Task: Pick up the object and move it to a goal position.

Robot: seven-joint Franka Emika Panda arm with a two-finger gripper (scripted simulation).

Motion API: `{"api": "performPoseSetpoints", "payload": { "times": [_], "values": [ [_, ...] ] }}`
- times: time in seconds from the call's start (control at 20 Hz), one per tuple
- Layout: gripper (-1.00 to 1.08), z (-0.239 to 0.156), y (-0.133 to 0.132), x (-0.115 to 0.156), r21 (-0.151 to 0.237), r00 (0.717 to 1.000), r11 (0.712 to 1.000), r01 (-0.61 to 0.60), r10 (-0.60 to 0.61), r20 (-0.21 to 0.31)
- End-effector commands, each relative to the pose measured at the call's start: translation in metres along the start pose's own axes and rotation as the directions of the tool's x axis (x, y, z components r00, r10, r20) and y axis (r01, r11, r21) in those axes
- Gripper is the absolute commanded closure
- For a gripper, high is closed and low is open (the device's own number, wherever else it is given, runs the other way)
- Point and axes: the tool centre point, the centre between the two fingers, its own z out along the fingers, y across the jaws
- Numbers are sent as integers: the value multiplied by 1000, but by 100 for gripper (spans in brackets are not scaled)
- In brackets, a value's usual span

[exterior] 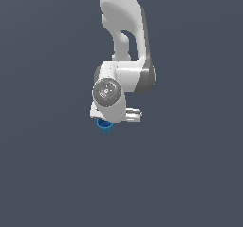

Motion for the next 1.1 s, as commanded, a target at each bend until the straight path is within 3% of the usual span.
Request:
{"api": "performPoseSetpoints", "payload": {
  "times": [0.0,0.45,1.05],
  "values": [
    [-20,3,2,3,11,999,1000,-22,21,46],
    [-20,17,12,13,41,975,994,-101,91,205],
    [-20,34,23,20,59,911,979,-197,161,381]
  ]
}}
